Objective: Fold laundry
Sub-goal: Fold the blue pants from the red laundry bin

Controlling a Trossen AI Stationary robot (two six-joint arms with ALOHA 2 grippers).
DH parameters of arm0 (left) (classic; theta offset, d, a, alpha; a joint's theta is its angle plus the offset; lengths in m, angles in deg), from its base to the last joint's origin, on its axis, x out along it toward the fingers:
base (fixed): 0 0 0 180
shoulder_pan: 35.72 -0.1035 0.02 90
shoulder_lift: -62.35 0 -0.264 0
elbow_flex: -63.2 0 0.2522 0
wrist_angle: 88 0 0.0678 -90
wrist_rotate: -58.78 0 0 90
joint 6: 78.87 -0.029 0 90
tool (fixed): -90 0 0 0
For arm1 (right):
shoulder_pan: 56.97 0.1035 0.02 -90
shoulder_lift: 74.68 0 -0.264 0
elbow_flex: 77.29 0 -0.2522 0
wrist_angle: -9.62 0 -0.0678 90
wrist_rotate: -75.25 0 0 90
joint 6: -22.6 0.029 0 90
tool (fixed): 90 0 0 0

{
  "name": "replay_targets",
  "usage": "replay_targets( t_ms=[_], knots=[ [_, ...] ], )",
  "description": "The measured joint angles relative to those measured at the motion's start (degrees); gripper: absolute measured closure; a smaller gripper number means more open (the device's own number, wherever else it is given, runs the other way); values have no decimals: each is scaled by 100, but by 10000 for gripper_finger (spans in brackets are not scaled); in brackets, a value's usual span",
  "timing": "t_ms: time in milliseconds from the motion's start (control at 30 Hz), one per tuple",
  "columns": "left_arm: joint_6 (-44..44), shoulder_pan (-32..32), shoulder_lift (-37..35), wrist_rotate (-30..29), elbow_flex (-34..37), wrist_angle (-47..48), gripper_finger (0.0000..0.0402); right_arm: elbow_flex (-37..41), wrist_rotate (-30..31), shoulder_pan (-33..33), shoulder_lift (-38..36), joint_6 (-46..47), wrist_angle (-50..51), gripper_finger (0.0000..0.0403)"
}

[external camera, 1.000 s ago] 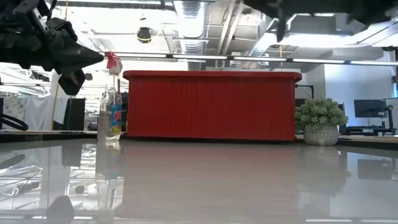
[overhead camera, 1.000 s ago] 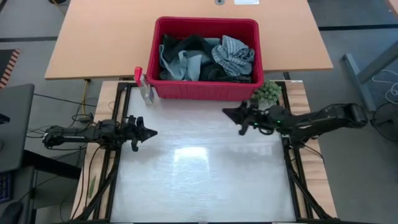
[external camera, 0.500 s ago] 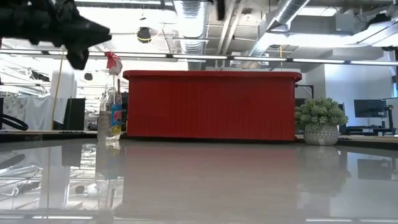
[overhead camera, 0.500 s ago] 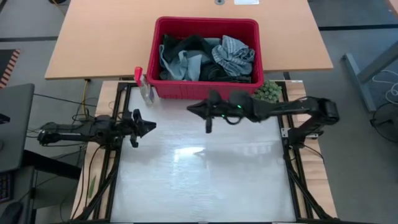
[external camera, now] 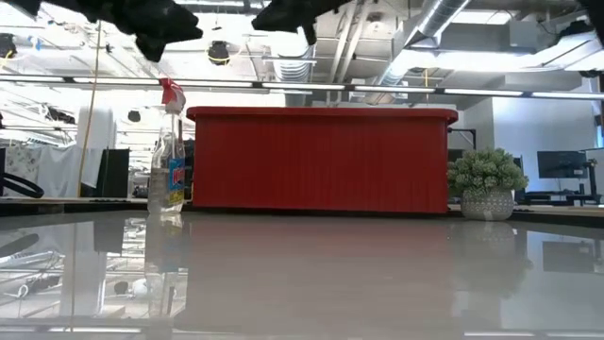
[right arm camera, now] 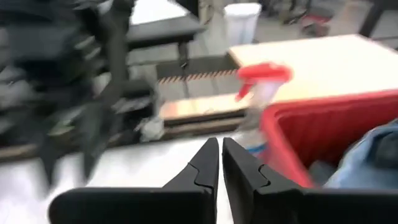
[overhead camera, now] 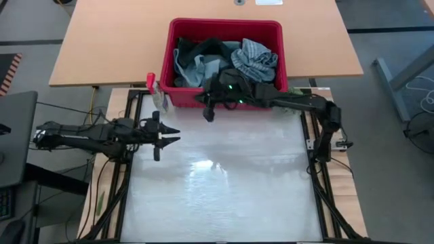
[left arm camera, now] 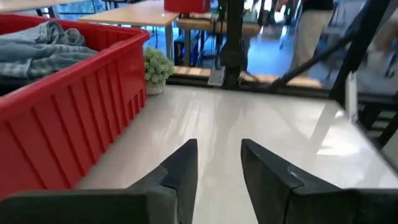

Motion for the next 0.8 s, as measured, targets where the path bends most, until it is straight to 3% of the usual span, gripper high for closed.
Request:
replay_targets(
  t_ms=[200,433,600,800],
  knots=[
    [-57,0,512,-23,-85,-4,269,-928,100,-613,747,-186,657,322],
    [55,2,891,59,-85,59,257,-2142,129,-1364,1859,306,1113,253],
    [107,2,971,55,-85,32,257,-3053,707,-1751,2643,642,1177,201],
    [120,2,971,51,-85,135,257,-2945,735,-1940,2852,933,849,168]
  ],
)
